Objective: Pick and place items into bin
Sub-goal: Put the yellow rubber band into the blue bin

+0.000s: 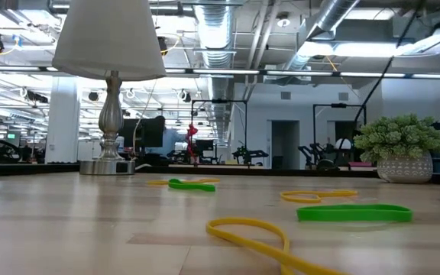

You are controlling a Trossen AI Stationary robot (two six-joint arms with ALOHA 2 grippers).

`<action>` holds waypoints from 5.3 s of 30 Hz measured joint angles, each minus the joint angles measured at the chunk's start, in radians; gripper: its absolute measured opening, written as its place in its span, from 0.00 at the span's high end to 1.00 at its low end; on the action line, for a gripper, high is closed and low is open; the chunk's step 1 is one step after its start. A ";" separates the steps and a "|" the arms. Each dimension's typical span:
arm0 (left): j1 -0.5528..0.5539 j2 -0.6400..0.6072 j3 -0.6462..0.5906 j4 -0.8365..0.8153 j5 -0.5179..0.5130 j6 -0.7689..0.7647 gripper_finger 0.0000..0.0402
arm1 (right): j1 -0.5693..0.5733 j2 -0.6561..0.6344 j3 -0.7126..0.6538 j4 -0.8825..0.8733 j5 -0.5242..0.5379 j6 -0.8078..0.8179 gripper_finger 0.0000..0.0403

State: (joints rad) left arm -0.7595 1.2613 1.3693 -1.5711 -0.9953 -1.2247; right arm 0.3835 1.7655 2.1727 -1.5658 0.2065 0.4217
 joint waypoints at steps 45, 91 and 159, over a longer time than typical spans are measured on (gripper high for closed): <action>0.035 0.000 -0.400 0.386 0.046 0.168 0.78 | 0.339 -0.048 -1.186 0.605 -0.365 0.624 0.73; 0.035 -0.001 -0.396 0.391 -0.058 0.182 0.78 | 0.109 -0.027 -1.063 1.837 -0.008 -0.073 1.00; 0.000 -0.288 -0.508 0.325 -0.129 -0.186 0.78 | 0.060 0.112 0.156 0.156 0.240 -0.209 0.61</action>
State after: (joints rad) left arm -0.7593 0.9732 0.8610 -1.2463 -1.1240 -1.4109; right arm 0.4435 1.8771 2.3290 -1.4102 0.4461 0.2125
